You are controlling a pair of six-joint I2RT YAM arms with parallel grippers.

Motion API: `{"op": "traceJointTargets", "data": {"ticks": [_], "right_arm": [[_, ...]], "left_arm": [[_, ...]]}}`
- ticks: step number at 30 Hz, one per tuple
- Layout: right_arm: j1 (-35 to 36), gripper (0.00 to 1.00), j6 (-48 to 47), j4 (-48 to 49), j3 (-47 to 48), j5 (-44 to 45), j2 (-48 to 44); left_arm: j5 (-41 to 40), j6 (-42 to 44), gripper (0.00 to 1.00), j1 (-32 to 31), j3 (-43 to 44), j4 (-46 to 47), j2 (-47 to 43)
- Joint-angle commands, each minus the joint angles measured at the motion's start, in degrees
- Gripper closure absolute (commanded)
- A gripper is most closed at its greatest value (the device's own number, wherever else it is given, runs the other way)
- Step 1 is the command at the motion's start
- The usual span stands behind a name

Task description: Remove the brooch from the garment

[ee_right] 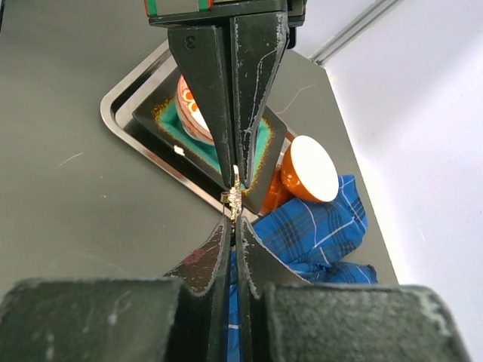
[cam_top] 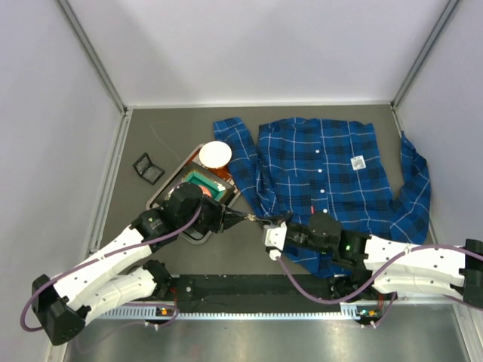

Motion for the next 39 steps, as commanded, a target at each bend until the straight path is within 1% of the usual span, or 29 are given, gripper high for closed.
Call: {"op": "traceJointTargets", "data": {"ticks": [1,2,3,4,5,7,8,10,11,12,13,14,16,18,19,20,21,22,23,24,25,26,28,30,31,33,34,36,39], "right_arm": [[1.5,1.0,-0.7,2.3,3.8,0.1,0.5],[1.6,0.98,-0.1,2.2,3.9,1.4,0.4],[1.5,0.93,0.2,2.0,4.1,1.6,0.4],[1.5,0.88,0.4,2.0,4.2,2.4,0.4],[1.6,0.79,1.2,2.1,4.2,2.8,0.3],[1.6,0.73,2.0,2.5,3.8,5.9,0.2],[1.6,0.65,3.2,3.5,3.6,7.4,0.1],[1.5,0.57,5.0,3.4,3.1,11.1,-1.5],[1.5,0.47,6.7,3.6,2.7,12.3,-2.3],[1.5,0.43,7.6,3.6,2.4,13.7,-3.1],[1.5,0.42,8.6,2.9,2.3,16.3,-5.0],[1.5,0.39,11.0,0.9,2.3,17.8,-6.2],[1.4,0.36,14.1,-1.9,2.3,21.4,-9.6],[1.4,0.36,18.8,-6.9,2.1,22.2,-12.0],[1.4,0.36,20.4,-8.6,1.7,22.5,-13.1],[1.4,0.36,23.1,-9.8,1.3,22.7,-15.7],[1.4,0.36,24.3,-11.5,0.3,22.9,-17.0],[1.4,0.36,25.4,-12.2,-0.2,23.2,-18.3],[1.4,0.36,27.5,-12.6,-0.6,23.3,-21.1],[1.5,0.36,28.4,-13.0,-1.8,23.4,-22.3],[1.4,0.37,29.3,-13.5,-2.2,23.0,-23.6],[1.4,0.36,30.7,-13.7,-2.9,23.0,-25.1],[1.4,0.37,31.6,-14.3,-3.2,22.5,-25.7],[1.5,0.37,32.6,-14.6,-3.0,22.2,-25.2],[1.5,0.37,32.9,-14.9,-2.9,22.1,-25.0],[1.4,0.37,32.9,-15.0,-2.6,20.9,-23.9],[1.4,0.37,32.8,-15.1,-2.5,20.6,-23.6],[1.4,0.37,32.8,-15.1,-2.5,19.8,-23.1],[1.4,0.37,32.8,-15.0,-3.0,19.2,-23.5]], "left_arm": [[-0.4,0.5,1.0,-0.4,2.2,0.9,-0.1],[-1.2,1.0,1.0,-0.4,2.2,1.0,-0.2],[-1.8,1.2,1.0,-0.4,2.3,1.2,-0.5],[-2.3,1.6,1.0,-0.4,2.5,1.2,-0.8],[-2.8,2.3,1.0,-0.4,2.6,1.1,-0.9],[-4.7,3.3,1.0,-0.4,3.1,1.0,-1.5],[-5.3,4.1,1.0,-0.4,3.6,0.2,-1.5],[-7.5,5.1,1.0,-0.5,4.0,-0.4,-1.9],[-8.5,6.2,1.0,-0.4,4.5,-1.2,-1.9],[-9.4,7.2,1.0,-0.4,5.1,-1.7,-2.0],[-12.3,8.3,1.0,-0.4,5.7,-2.7,-1.8],[-14.8,11.1,1.0,-0.4,7.1,-3.3,-1.5],[-19.8,13.8,1.0,-0.3,7.8,-4.6,-1.3],[-23.4,16.0,1.0,-0.3,6.8,-1.6,-1.7],[-25.5,18.4,1.0,-0.3,6.6,-1.3,-1.9],[-30.9,19.4,1.0,-0.3,6.5,-1.5,-1.9],[-33.5,21.0,1.0,-0.4,6.3,-1.1,-2.2],[-36.4,24.1,1.0,-0.3,5.8,1.3,-2.3],[-41.6,24.3,1.0,-0.3,4.3,2.0,-3.1],[-44.6,24.4,1.0,-0.2,3.2,2.9,-3.5],[-47.1,26.2,1.0,-0.2,1.9,7.3,-4.2],[-52.6,26.8,1.0,-0.2,-0.2,8.7,-5.3],[-58.1,26.3,1.0,-0.3,-1.3,10.2,-5.9],[-66.4,24.1,1.0,-0.1,-2.2,9.8,-5.3],[-68.8,23.1,1.0,0.1,-2.9,11.4,-4.2],[-72.3,22.4,1.0,1.8,-3.1,12.4,-2.5],[-72.5,18.5,1.0,2.8,-3.2,11.5,-1.7],[-71.3,16.5,1.0,6.6,-3.9,12.6,0.7],[-68.9,6.8,1.0,11.3,-5.7,13.1,3.7]]}}
